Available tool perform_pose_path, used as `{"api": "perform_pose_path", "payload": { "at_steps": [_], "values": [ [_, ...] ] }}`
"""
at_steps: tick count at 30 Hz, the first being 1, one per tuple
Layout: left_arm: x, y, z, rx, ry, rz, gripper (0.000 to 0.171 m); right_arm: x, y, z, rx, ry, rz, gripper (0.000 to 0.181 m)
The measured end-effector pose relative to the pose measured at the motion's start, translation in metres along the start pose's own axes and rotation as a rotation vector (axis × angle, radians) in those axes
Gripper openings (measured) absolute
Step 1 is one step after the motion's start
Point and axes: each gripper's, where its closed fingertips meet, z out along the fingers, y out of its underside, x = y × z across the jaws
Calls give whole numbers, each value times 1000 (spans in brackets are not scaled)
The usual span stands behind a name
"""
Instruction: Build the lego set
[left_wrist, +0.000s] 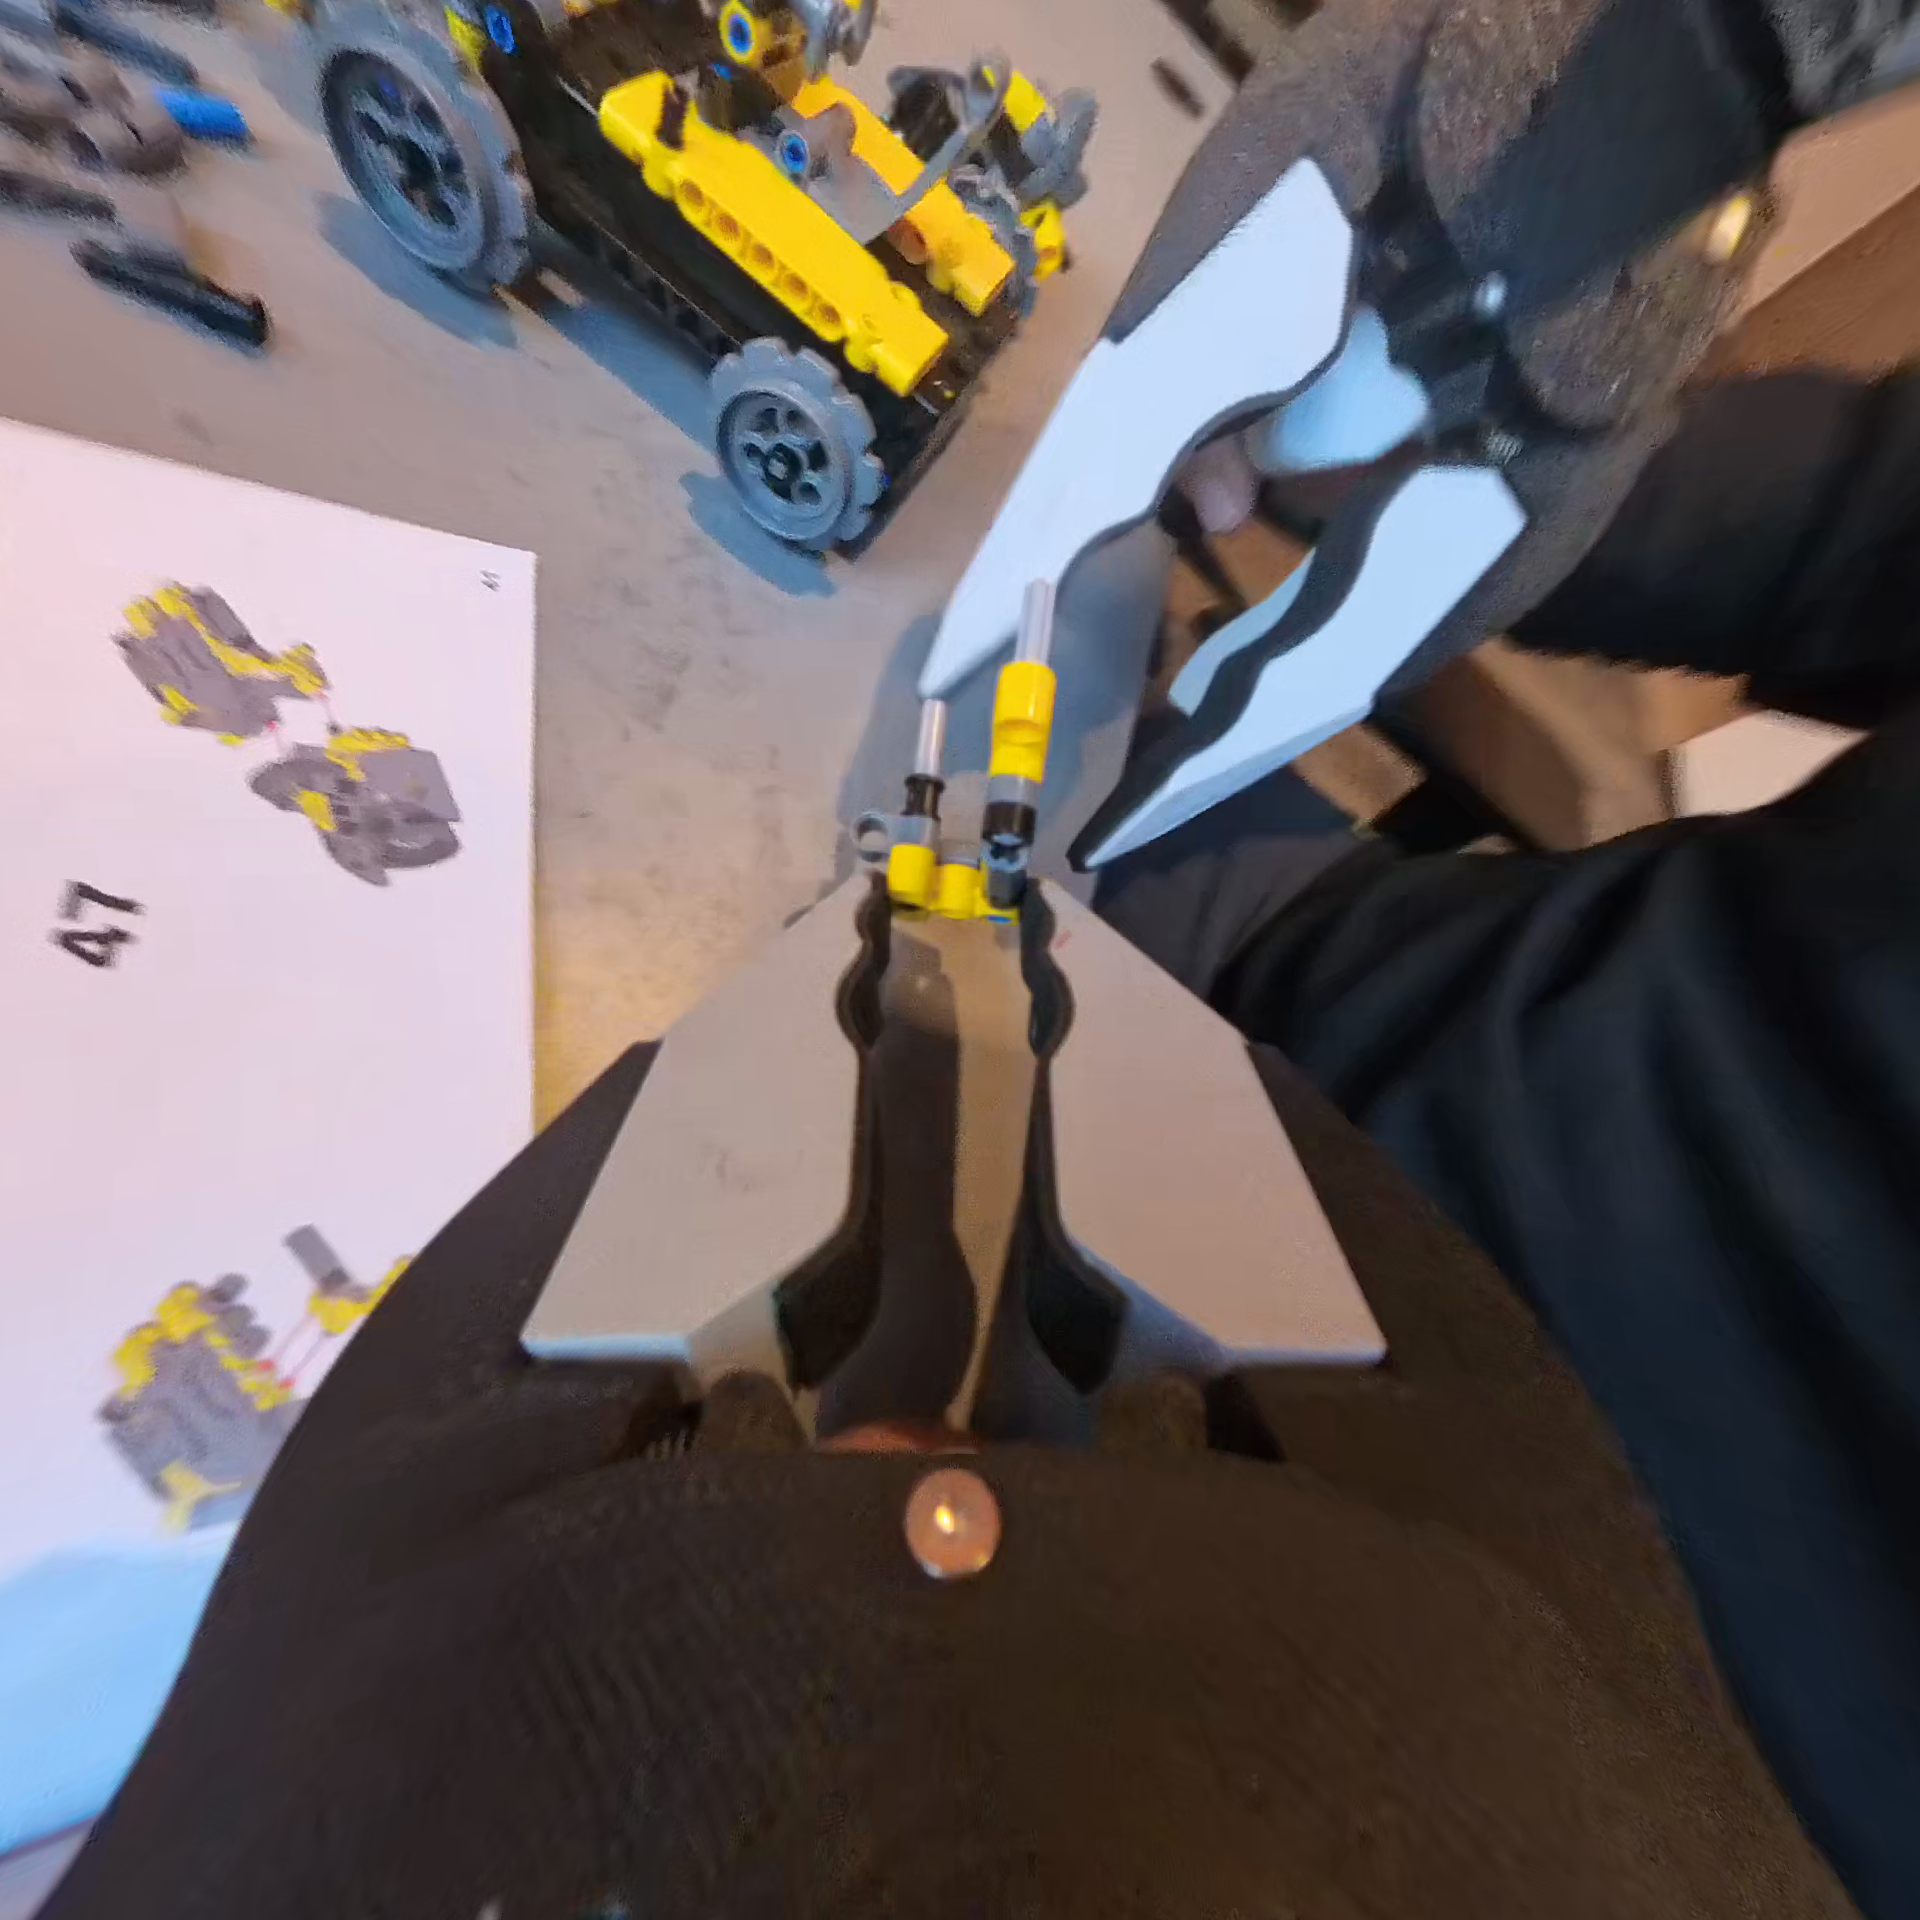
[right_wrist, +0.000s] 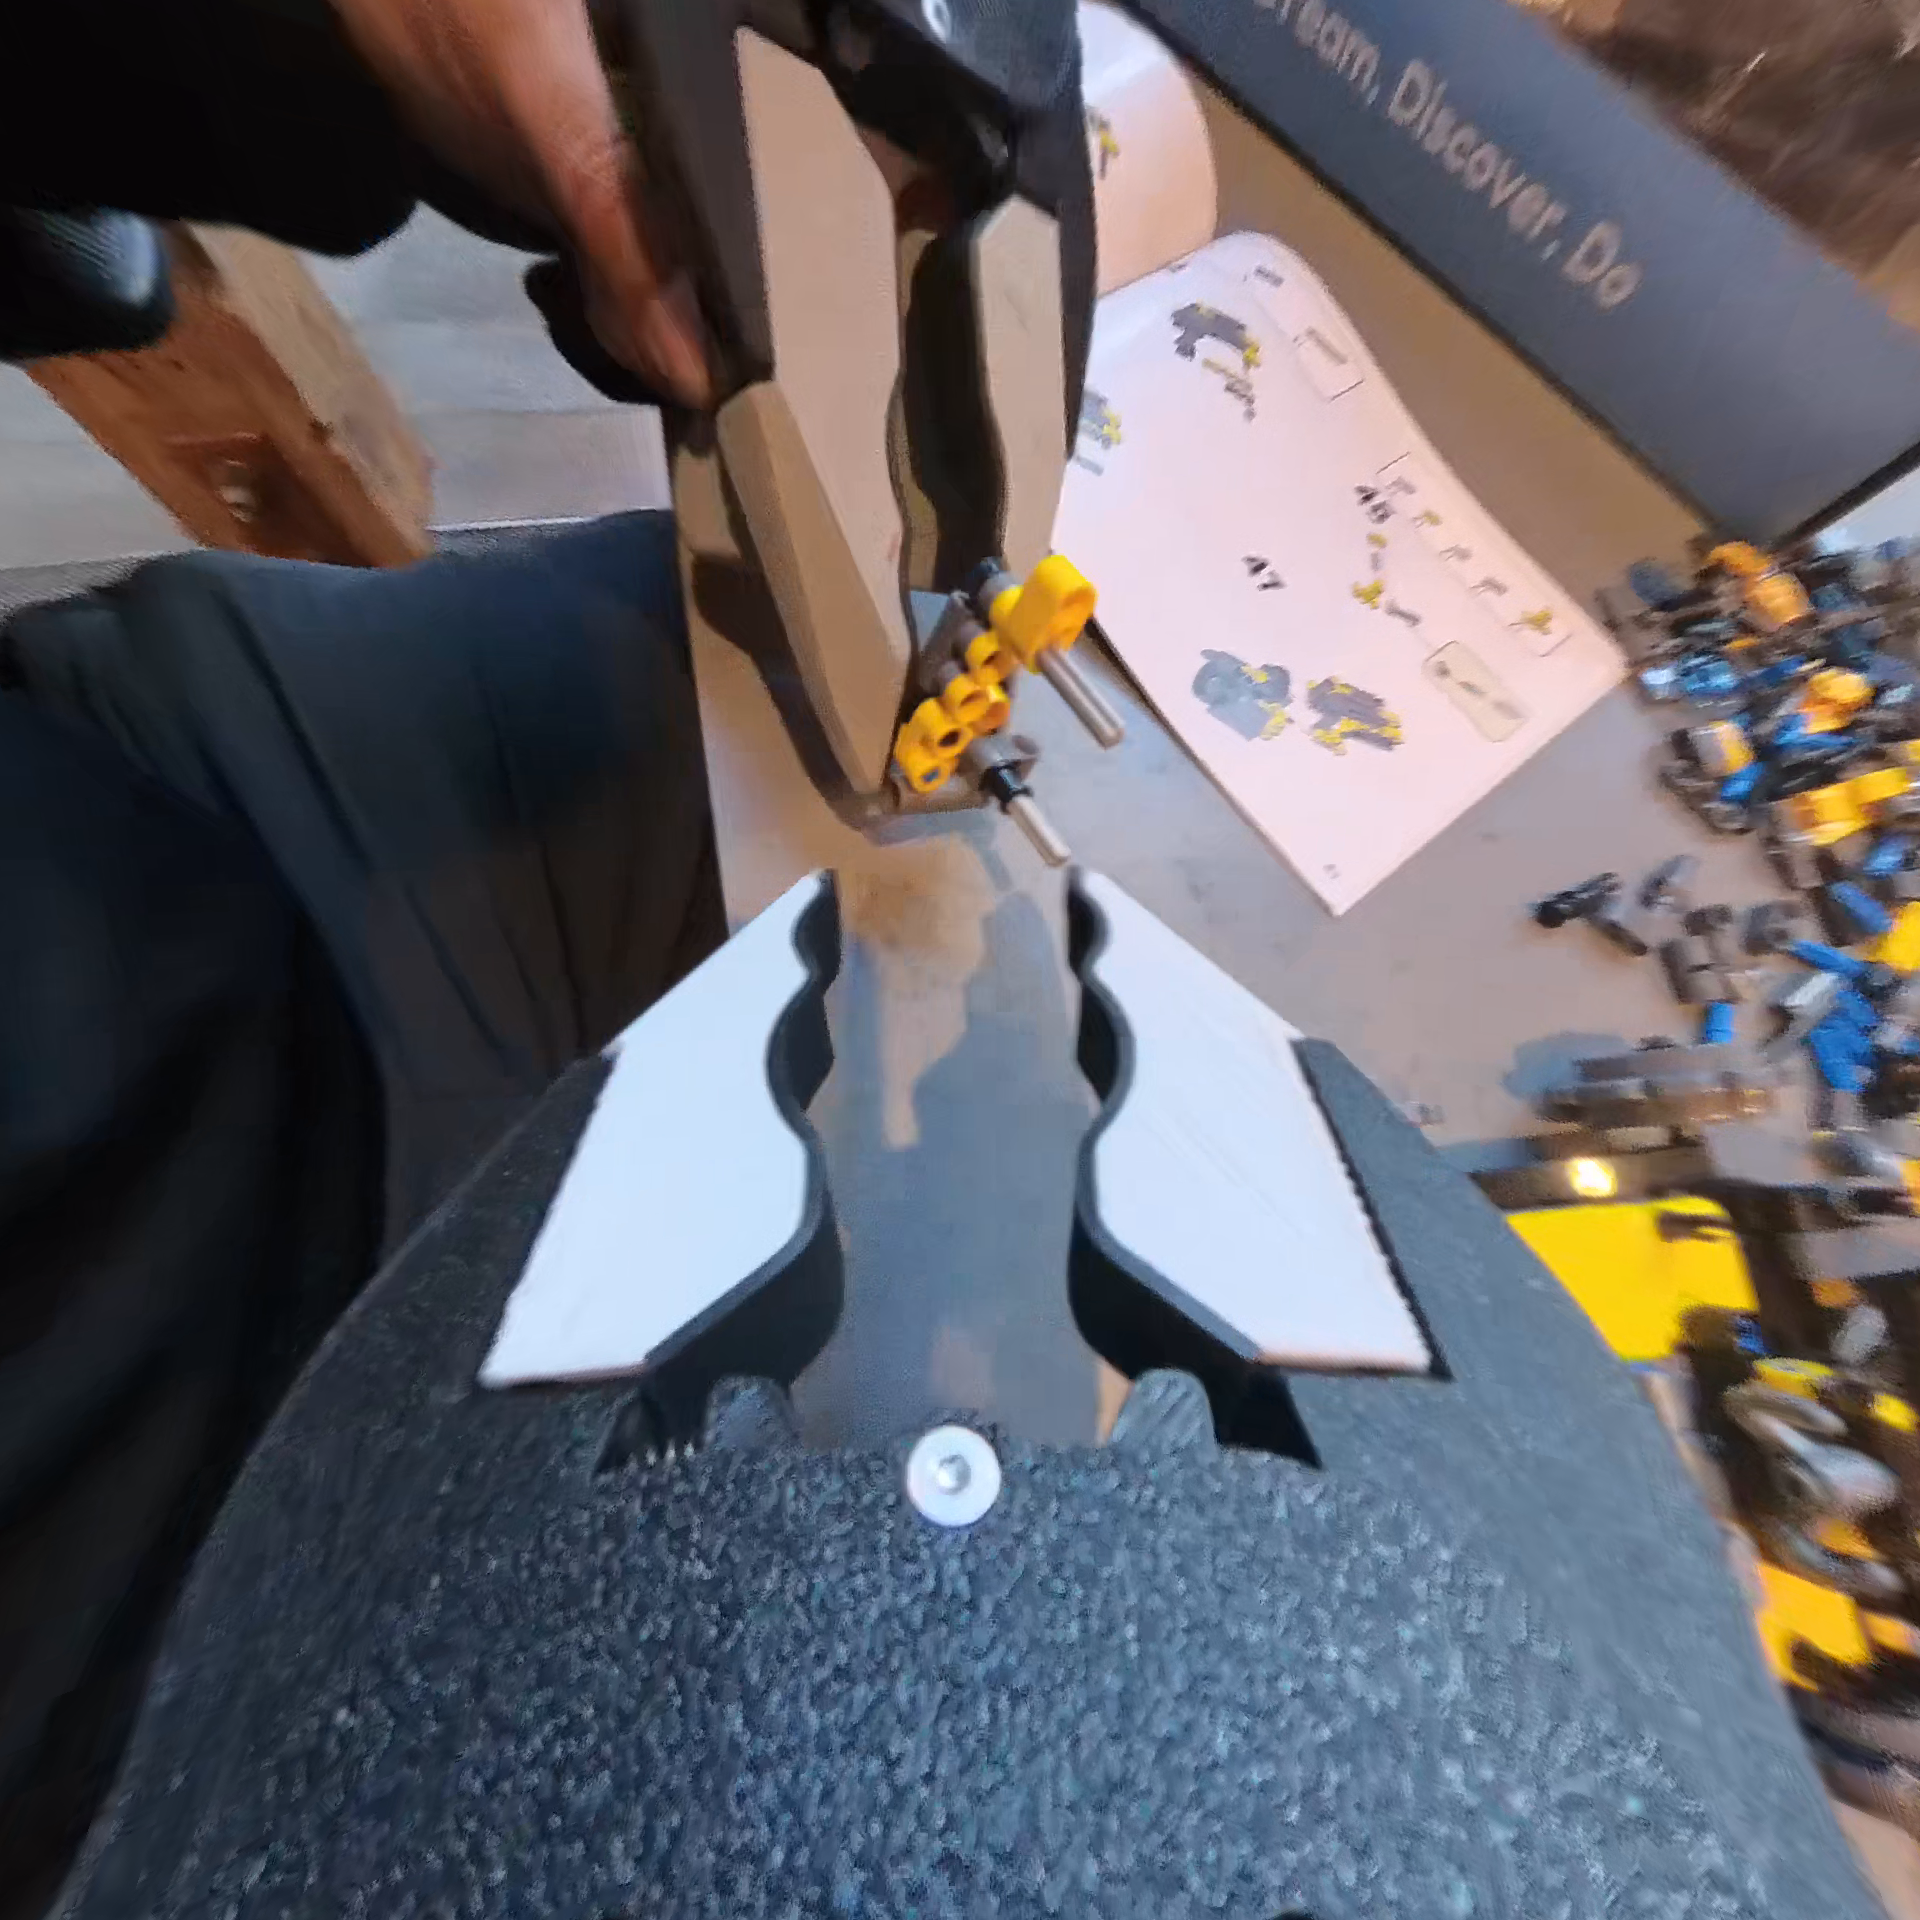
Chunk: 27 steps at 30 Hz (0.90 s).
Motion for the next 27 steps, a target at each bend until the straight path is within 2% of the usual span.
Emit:
{"api": "perform_pose_path", "payload": {
  "at_steps": [1,5,8,11,13,17,21,23,27],
  "values": [
    [3,-1,0,2,33,-49,24,2,-1,-2,4,43,-44,54],
    [24,2,3,-29,125,-123,24,-1,-7,-12,14,155,-232,54],
    [42,3,6,-73,208,-155,24,-15,-6,-11,8,108,-331,36],
    [48,3,8,-98,259,-193,24,-22,2,-6,-3,54,-312,7],
    [46,4,10,-90,251,-208,24,-20,4,-5,12,45,-256,6],
    [37,1,10,-39,168,-156,25,-17,7,-2,21,-24,-50,6],
    [15,6,0,-46,-62,-8,37,-9,11,0,23,-74,143,6],
    [8,6,-6,-37,-179,65,43,-4,8,-1,42,-63,186,6],
    [15,-4,-4,46,-260,129,45,1,6,5,41,-6,203,6]
  ]
}}
